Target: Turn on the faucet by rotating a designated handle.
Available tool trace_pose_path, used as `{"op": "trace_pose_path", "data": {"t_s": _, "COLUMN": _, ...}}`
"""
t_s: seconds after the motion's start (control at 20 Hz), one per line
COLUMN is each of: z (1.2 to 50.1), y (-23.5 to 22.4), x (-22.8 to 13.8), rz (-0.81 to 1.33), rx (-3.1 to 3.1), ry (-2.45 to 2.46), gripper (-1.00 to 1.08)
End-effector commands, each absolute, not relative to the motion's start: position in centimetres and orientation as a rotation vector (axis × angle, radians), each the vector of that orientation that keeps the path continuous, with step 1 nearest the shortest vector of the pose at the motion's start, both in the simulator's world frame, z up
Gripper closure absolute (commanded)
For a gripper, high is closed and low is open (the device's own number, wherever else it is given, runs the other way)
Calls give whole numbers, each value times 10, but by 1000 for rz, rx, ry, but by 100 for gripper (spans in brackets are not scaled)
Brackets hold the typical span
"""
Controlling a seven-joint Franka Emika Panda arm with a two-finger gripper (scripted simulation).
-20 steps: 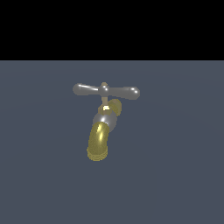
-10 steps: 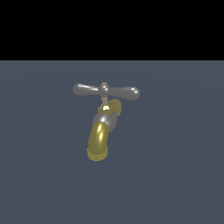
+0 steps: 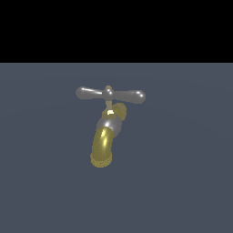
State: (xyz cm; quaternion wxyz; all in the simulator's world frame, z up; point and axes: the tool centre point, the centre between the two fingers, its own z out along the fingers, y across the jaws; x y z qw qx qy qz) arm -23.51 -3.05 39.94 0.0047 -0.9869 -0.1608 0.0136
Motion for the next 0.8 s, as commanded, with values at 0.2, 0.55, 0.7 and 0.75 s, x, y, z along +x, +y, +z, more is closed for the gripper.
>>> {"op": "trace_pose_path", "data": {"t_s": 0.2, "z": 364, "y": -42, "x": -220, "rz": 36, "rx": -3040, "ry": -762, "gripper": 108}}
{"op": "trace_pose_path", "data": {"t_s": 0.55, "z": 326, "y": -52, "x": -201, "rz": 29, "rx": -2962, "ry": -1033, "gripper": 108}}
{"op": "trace_pose_path", "data": {"t_s": 0.7, "z": 310, "y": -55, "x": -192, "rz": 26, "rx": -2921, "ry": -1146, "gripper": 108}}
{"op": "trace_pose_path", "data": {"t_s": 0.75, "z": 305, "y": -56, "x": -189, "rz": 25, "rx": -2907, "ry": -1184, "gripper": 108}}
